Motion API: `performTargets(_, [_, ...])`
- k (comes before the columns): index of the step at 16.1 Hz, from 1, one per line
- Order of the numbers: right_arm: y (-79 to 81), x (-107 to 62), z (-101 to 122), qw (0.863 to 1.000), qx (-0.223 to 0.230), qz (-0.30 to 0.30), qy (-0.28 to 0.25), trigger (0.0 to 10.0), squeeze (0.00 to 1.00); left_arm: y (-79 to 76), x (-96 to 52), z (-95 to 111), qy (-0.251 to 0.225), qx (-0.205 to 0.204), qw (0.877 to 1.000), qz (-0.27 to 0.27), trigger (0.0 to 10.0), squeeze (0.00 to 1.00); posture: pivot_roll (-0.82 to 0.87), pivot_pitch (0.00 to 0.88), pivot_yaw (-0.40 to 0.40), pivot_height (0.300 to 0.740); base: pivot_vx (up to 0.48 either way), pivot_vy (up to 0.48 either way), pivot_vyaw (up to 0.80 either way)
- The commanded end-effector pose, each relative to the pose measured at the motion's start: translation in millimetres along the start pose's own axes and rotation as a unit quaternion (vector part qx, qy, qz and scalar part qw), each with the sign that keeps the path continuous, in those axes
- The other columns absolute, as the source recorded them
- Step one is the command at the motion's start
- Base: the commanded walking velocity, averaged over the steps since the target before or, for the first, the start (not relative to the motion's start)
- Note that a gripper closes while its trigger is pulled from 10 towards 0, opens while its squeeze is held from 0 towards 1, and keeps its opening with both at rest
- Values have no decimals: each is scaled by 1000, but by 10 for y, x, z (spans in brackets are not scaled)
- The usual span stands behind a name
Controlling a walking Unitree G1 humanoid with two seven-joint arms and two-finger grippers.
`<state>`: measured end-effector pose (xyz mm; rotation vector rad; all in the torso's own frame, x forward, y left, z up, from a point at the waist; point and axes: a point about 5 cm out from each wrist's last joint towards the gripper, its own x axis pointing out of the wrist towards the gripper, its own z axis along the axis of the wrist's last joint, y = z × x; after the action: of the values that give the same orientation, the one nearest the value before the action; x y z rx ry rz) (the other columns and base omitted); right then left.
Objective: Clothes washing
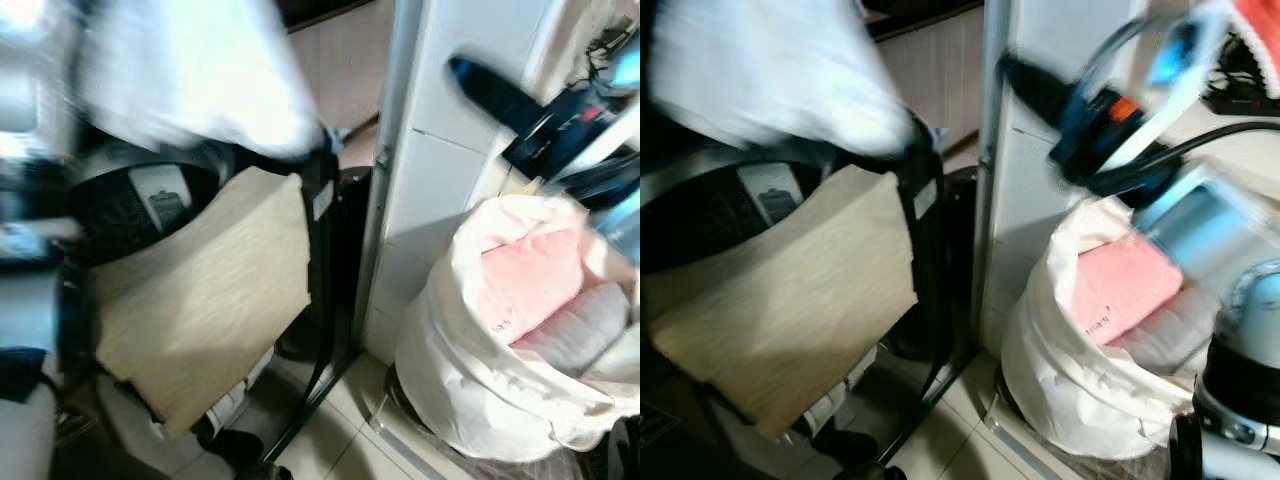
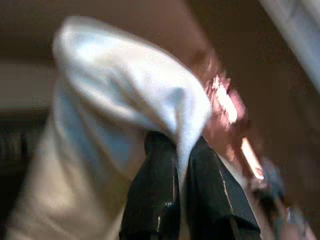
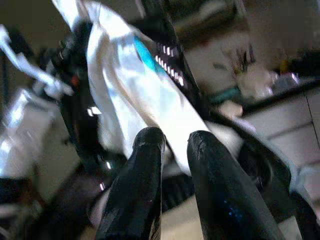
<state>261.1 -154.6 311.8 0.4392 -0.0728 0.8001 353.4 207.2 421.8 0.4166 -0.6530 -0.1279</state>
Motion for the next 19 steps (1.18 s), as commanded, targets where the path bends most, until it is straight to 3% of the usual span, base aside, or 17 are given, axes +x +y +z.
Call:
performTargets(1, [90,53,-104,999,-34,11,37,10000,0,-219,-23,-460,129,7,991,-37,745,0,-157,0,56,740,0,0,0])
performTargets(2, [102,82,-165,998,-42,10,51,10000,0,-265,-87,-748,206,-5,978,-15,8431,0,-157,0,56,740,0,0,0])
performTargets(3, [113,96,-202,997,-43,11,59,10000,0,-304,-159,-935,258,2,966,-14,10000,0,-159,0,55,740,0,0,0])
performTargets(5, [158,106,-312,996,-47,19,77,10000,0,-279,-398,-1351,391,46,919,-13,10000,0,-174,0,63,740,0,0,0])
performTargets(6, [176,93,-344,995,-50,22,83,10000,0,-206,-443,-1391,413,48,909,-8,10000,1000,-175,0,64,740,0,0,0])
performTargets(12, [160,79,-406,993,-53,27,98,10000,0,-5,-536,-1400,461,55,885,-21,10000,1000,-171,0,48,740,0,0,0])
performTargets(13, [157,80,-410,993,-53,27,99,10000,0,-8,-545,-1404,463,51,885,-25,10000,1000,-171,0,48,740,0,0,0])
performTargets(14, [127,76,-429,993,-59,17,104,10000,0,-92,-533,-1370,440,26,896,-58,10000,1000,-170,0,48,740,0,0,0])
performTargets(15, [64,59,-473,990,-82,-11,114,10000,0,-244,-488,-1301,385,-30,918,-86,10000,290,-168,0,50,740,0,0,0])
performTargets(16, [-33,34,-549,983,-123,-54,128,10000,0,-416,-464,-1233,322,-89,938,-87,10000,0,-166,0,51,740,0,0,0])
performTargets(17, [-147,22,-586,974,-167,-126,87,10000,0,-720,-579,-1196,263,-172,946,-78,10000,0,-160,0,49,740,0,0,0])
performTargets(19, [-188,-5,-620,966,-178,-181,39,10000,0,-1012,-823,-1203,235,-225,943,-69,10000,0,-160,0,49,740,0,0,0])
